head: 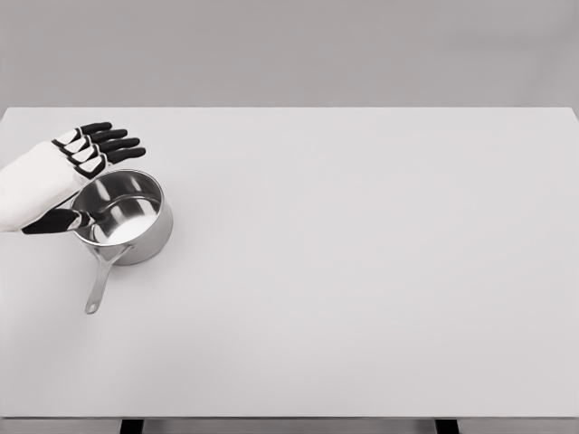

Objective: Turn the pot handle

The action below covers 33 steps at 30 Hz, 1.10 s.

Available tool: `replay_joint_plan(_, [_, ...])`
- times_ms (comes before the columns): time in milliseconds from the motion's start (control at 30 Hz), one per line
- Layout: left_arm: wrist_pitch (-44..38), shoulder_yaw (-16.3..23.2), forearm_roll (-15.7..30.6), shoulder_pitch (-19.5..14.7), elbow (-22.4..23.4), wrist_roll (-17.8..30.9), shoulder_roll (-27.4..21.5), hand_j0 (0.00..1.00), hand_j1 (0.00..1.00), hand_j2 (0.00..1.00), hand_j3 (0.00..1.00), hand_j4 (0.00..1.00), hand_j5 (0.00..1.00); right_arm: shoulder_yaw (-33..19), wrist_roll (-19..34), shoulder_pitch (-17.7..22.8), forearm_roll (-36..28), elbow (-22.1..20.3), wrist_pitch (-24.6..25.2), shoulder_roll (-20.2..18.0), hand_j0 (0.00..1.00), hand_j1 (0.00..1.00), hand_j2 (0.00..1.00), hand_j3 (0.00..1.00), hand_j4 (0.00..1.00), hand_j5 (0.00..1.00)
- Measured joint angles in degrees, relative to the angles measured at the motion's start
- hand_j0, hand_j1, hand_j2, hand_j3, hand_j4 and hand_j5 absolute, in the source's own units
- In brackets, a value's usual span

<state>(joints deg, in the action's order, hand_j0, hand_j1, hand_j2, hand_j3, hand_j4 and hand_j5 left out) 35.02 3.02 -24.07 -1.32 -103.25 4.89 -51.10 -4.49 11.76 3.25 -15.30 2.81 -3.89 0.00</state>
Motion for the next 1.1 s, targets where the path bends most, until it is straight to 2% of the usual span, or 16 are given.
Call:
replay_joint_plan(233, [0.00,0.93,-0.24,-0.17,-0.05,0.14,-0.06,1.00,1.00,1.00,1.00,1.00,1.00,0.00,0.00,0.00,0.00,0.00,0.00,0.00,1.00,1.00,1.00,1.00,1.00,1.00])
replay_joint_plan(500, [0.00,6.49,-0.41,-0.09,-0.10,0.29,0.56,1.00,1.00,1.00,1.00,1.00,1.00,0.00,0.00,0.00,0.00,0.00,0.02,0.00,1.00,1.00,1.00,1.00,1.00,1.00])
replay_joint_plan(767, [0.00,10.19,-1.20,0.62,-0.11,0.40,2.02,1.00,1.00,1.00,1.00,1.00,1.00,0.00,0.00,0.00,0.00,0.00,0.01,0.00,1.00,1.00,1.00,1.00,1.00,1.00])
replay_joint_plan(1100, [0.00,11.22,-5.11,1.67,-0.11,0.42,2.42,1.00,1.00,1.00,1.00,1.00,1.00,0.00,0.00,0.00,0.00,0.00,0.02,0.00,1.00,1.00,1.00,1.00,1.00,1.00])
